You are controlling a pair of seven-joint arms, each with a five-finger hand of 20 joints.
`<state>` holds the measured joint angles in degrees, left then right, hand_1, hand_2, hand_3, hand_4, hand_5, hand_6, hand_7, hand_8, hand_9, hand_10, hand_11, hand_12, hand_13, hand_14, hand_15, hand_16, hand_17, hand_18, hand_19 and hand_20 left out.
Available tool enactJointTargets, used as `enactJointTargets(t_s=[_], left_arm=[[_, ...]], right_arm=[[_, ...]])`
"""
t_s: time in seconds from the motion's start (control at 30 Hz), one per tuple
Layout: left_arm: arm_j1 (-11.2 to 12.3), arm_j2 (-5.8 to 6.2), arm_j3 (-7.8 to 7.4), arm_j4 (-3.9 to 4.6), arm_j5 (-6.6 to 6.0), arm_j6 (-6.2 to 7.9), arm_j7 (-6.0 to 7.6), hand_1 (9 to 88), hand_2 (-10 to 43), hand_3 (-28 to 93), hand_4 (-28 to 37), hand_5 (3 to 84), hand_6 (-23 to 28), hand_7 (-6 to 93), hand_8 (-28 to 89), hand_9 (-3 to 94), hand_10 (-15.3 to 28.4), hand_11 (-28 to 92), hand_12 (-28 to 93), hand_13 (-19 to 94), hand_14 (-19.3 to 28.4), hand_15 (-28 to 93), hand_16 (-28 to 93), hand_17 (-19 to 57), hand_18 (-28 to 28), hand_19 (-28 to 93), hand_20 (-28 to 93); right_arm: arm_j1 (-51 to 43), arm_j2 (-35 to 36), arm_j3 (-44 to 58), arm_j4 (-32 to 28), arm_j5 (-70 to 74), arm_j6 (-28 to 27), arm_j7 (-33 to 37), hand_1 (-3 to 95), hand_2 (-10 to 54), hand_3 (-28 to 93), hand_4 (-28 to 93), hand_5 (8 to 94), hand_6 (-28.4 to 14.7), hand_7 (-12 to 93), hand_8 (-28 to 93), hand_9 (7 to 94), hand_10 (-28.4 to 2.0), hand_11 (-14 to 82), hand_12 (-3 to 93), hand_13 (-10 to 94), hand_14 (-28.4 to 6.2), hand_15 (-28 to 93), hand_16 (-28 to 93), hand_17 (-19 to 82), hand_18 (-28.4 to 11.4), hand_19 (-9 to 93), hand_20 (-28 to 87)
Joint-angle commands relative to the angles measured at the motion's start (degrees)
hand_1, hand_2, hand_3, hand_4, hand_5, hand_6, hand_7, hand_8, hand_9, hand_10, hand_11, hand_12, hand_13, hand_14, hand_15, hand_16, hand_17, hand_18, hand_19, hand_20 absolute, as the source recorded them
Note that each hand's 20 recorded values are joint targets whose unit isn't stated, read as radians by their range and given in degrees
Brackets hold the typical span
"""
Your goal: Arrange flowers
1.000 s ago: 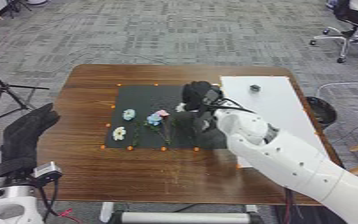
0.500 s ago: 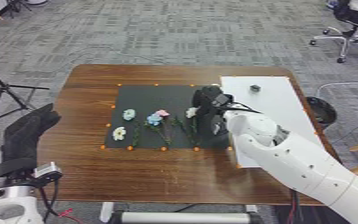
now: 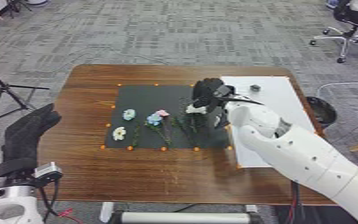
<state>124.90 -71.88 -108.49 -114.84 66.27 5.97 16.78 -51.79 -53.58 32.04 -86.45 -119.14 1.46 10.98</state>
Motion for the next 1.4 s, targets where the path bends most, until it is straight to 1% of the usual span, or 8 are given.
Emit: enactJointTargets(t_s=[0.03, 0.23, 0.33, 0.43, 0.53, 0.87, 1.0, 1.4], left_arm=[[0.5, -0.22, -0.44, -0.24, 0.03, -0.78, -0.43, 23.7, 3.2, 72, -28.3, 48.0, 3.2, 12.5, -7, 46.5, 13.8, 20, 13, 38, 17.9, 22, 3, 2.1, 15.6, 21, 22], [0.3, 0.07, -0.34, -0.15, 0.06, -0.94, -0.67, 23.8, 3.1, 72, -28.3, 47.9, 3.2, 12.3, -7, 46.5, 13.8, 19, 13, 38, 17.9, 22, 3, 2.1, 15.6, 21, 22], [0.2, 0.15, -0.22, -0.06, 0.08, -1.08, -0.83, 23.9, 3.1, 72, -28.3, 47.9, 3.2, 12.3, -7, 46.5, 13.9, 19, 13, 38, 18.0, 22, 3, 2.0, 15.6, 21, 22], [0.3, 0.18, -0.23, -0.10, 0.12, -1.01, -1.00, 23.8, 3.1, 72, -28.2, 47.9, 3.2, 12.3, -7, 46.4, 13.8, 19, 13, 38, 18.0, 22, 3, 2.0, 15.6, 21, 22], [0.4, 0.15, -0.28, -0.18, 0.09, -0.94, -0.94, 23.9, 3.0, 72, -28.2, 47.8, 3.2, 12.3, -7, 46.4, 13.7, 19, 13, 37, 18.0, 22, 3, 2.0, 15.6, 21, 22], [0.1, 0.11, -0.12, -0.17, 0.19, -0.79, -0.83, 24.1, 2.9, 72, -28.1, 47.7, 3.0, 12.2, -7, 46.3, 13.7, 19, 13, 38, 17.9, 22, 3, 2.0, 15.6, 21, 22], [0.0, 0.01, 0.03, -0.16, 0.22, -0.73, -0.60, 24.1, 2.8, 72, -28.1, 47.6, 2.9, 12.4, -7, 46.3, 13.7, 19, 13, 38, 17.9, 22, 3, 2.0, 15.6, 21, 22], [0.4, -0.55, 0.02, -0.25, 0.14, -0.79, -0.25, 24.2, 2.7, 72, -28.2, 47.6, 3.0, 12.3, -7, 46.2, 13.7, 19, 13, 37, 17.8, 22, 3, 2.0, 15.6, 21, 22]], right_arm=[[1.9, 1.0, 1.3, -2.3, 1.5, -0.3, -0.9, 39.6, -9.5, 70, -18, 63.7, 1.5, 19, -10, 66.3, -12.3, 12.3, 17.0, 70, -10.2, 56, 31, 25, -20.5, 57, 50], [2.9, 1.8, 3.9, 0.3, -2.4, 1.7, -0.8, 35.6, -9.5, 69, -17, 60.8, 0.7, 18, -10, 63.8, -13.1, 11.3, 17.1, 66, -11.7, 53, 29, 25, -20.7, 54, 48], [2.8, 1.5, 7.6, 2.0, -5.5, -5.9, 2.4, 32.9, -9.5, 70, -17, 54.4, -0.8, 15, -9, 56.3, -13.7, 8.9, 17.2, 59, -13.6, 44, 27, 23, -21.5, 53, 47], [2.5, 0.8, 10.6, 4.6, -7.3, -11.5, 5.0, 30.2, -9.5, 69, -17, 46.0, -3.1, 11, -7, 47.2, -16.3, 6.1, 18.0, 55, -15.1, 41, 28, 21, -23.3, 55, 49], [1.5, 0.0, 12.8, 7.5, -12.0, -13.4, 4.9, 29.1, -9.5, 68, -17, 42.3, -4.2, 9, -6, 43.7, -17.4, 5.1, 18.1, 55, -16.1, 44, 29, 22, -24.1, 60, 51], [-2.2, -2.4, 19.4, 12.9, -20.5, -17.2, 5.5, 29.5, -9.5, 67, -18, 41.5, -4.7, 8, -5, 41.5, -17.6, 4.6, 17.8, 57, -16.2, 51, 28, 23, -25.0, 64, 54], [-3.0, -2.8, 20.5, 14.3, -22.3, -16.4, 5.4, 31.5, -9.5, 67, -18, 43.6, -4.4, 9, -5, 43.1, -17.1, 5.1, 17.8, 58, -15.7, 52, 27, 23, -24.8, 64, 54], [-5.3, -2.5, 20.1, 15.7, -22.3, -11.7, 7.4, 46.0, -9.5, 67, -20, 62.6, 0.6, 17, -9, 68.7, -13.2, 14.6, 17.7, 69, -11.5, 56, 29, 31, -23.6, 71, 56]])
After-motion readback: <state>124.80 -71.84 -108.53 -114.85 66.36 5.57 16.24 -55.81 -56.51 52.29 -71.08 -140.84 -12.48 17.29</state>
